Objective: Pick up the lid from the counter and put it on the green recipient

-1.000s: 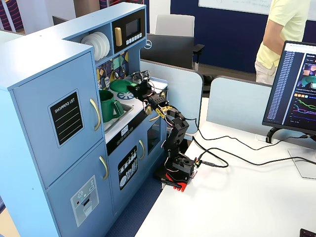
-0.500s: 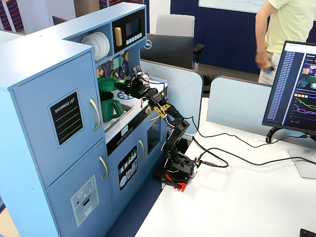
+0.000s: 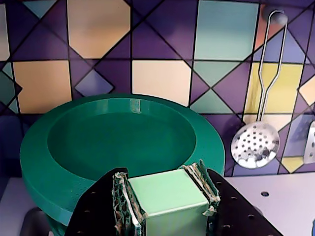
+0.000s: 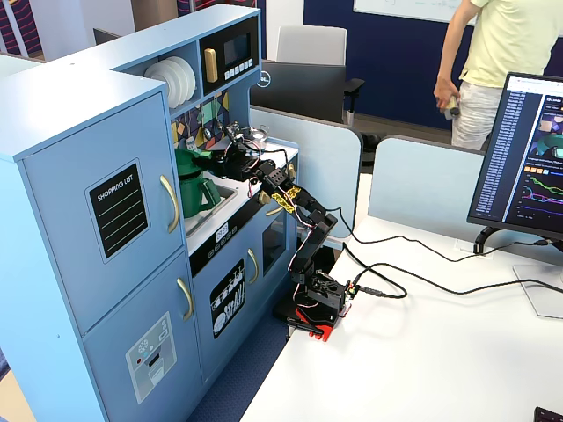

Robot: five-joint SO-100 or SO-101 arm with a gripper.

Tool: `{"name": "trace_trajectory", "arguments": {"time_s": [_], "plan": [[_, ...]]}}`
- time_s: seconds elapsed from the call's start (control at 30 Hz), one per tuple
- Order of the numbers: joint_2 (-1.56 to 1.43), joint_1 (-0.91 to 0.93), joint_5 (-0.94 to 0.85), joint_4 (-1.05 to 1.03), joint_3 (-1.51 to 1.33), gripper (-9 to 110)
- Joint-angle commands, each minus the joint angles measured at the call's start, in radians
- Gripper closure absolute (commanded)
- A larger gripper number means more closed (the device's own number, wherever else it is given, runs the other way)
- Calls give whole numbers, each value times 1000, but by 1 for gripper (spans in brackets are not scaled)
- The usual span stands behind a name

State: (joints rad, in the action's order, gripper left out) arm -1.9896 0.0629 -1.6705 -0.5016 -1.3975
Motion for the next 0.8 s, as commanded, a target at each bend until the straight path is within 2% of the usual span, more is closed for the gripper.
{"name": "trace_trajectory", "arguments": {"time_s": [0.0, 0.77], "plan": [[-51, -9, -17, -3, 64, 102], [-86, 15, -25, -12, -75, 102]]}}
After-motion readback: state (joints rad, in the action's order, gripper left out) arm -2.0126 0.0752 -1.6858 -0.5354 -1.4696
